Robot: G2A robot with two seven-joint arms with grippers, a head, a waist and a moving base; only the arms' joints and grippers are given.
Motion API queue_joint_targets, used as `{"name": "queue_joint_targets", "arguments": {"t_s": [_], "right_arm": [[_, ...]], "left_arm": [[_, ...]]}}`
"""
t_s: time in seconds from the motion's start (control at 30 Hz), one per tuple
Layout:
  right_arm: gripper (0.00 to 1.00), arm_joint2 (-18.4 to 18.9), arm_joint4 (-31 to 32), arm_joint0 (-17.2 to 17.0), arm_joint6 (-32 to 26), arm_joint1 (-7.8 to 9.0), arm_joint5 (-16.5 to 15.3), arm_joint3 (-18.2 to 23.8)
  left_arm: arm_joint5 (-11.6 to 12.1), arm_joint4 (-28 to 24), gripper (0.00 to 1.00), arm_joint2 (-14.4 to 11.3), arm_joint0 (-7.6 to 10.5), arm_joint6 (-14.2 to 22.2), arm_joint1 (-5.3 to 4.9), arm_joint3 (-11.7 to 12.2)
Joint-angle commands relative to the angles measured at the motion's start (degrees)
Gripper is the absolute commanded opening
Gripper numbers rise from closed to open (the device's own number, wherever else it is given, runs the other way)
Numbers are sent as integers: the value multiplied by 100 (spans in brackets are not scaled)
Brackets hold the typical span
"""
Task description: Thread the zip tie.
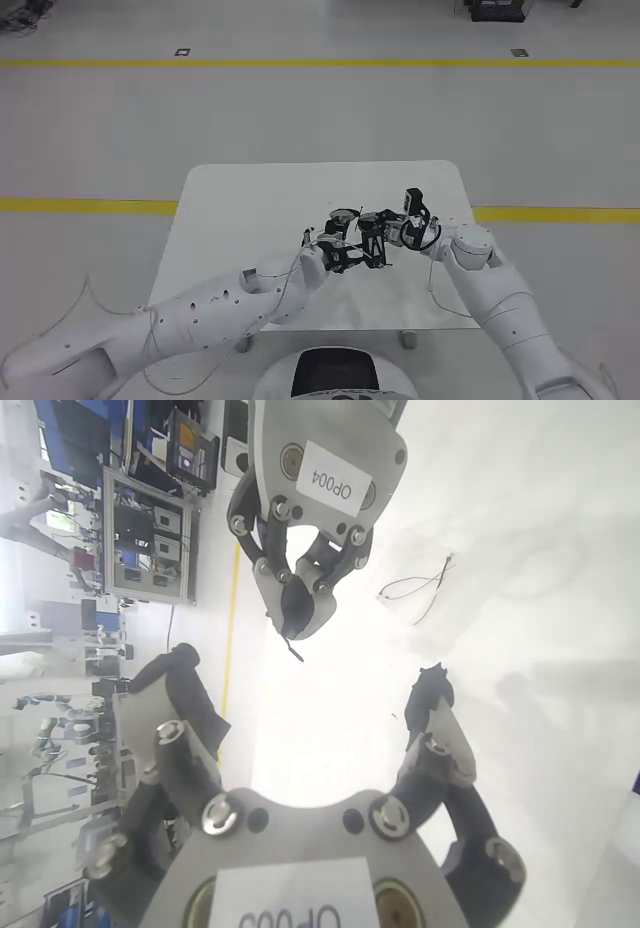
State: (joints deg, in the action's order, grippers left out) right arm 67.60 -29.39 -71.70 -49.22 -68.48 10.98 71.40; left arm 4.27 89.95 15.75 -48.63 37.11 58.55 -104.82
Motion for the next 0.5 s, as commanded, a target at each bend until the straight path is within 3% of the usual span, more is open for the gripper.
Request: {"name": "queue_joint_targets", "arguments": {"t_s": [0.0,0.37,0.4,0.47], "right_arm": [[0,-2,38,-6,2,7,8,40],[0,-32,34,-96,156,7,12,189],[0,-27,33,-103,166,9,20,201],[0,-13,44,-114,195,17,53,223]], "left_arm": [[-36,0,100,14,-9,-50,-3,18],[4,0,100,79,-68,-236,11,78],[7,0,96,74,-63,-239,14,83],[28,0,66,49,-30,-209,16,100]]}}
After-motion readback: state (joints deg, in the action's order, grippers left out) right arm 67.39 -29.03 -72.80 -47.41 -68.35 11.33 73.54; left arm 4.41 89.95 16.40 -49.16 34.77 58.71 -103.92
